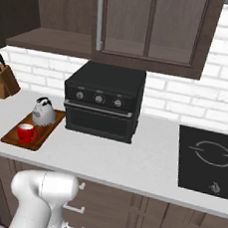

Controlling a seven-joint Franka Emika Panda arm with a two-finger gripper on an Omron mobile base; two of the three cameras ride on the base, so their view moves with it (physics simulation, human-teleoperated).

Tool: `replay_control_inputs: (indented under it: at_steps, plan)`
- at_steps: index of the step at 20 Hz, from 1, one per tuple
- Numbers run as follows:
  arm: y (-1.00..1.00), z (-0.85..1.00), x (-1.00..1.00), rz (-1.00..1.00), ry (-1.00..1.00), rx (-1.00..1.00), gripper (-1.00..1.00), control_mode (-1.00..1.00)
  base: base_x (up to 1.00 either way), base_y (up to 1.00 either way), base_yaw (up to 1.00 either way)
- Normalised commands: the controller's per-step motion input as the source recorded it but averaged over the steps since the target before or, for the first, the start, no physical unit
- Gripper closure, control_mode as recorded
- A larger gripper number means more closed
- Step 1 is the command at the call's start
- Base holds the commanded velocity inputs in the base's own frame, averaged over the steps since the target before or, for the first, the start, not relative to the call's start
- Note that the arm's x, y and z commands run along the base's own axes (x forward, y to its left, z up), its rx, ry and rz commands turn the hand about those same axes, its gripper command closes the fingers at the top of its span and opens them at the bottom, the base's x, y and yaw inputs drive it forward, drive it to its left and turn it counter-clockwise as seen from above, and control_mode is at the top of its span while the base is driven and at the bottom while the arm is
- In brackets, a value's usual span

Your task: Pick the kettle from the counter and place it on the tray. Then pick the mug from the cabinet and place it on the tray. Then close the cabinet doors.

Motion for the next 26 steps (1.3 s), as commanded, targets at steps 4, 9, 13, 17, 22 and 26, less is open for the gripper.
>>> replay_control_inputs:
  at_steps: [4,9,13,17,22,26]
  plan:
    - [0.30,-0.16,0.01,0.00,0.15,-0.10,-1.00,-1.00,0.00,0.00,0.00]
    - [0.31,-0.21,0.03,0.00,0.13,-0.10,-1.00,-1.00,0.00,0.00,0.00]
    - [0.30,-0.30,0.14,0.00,0.12,-0.10,-1.00,-1.00,0.00,0.00,0.00]
    - [0.32,-0.32,0.13,0.00,0.11,-0.11,-1.00,-1.00,0.00,0.00,0.00]
    - [0.36,-0.30,0.16,0.00,0.11,-0.11,-1.00,-1.00,0.00,0.00,0.00]
    - [0.45,-0.25,0.20,0.00,0.11,-0.09,-1.00,-1.00,0.00,0.00,0.00]
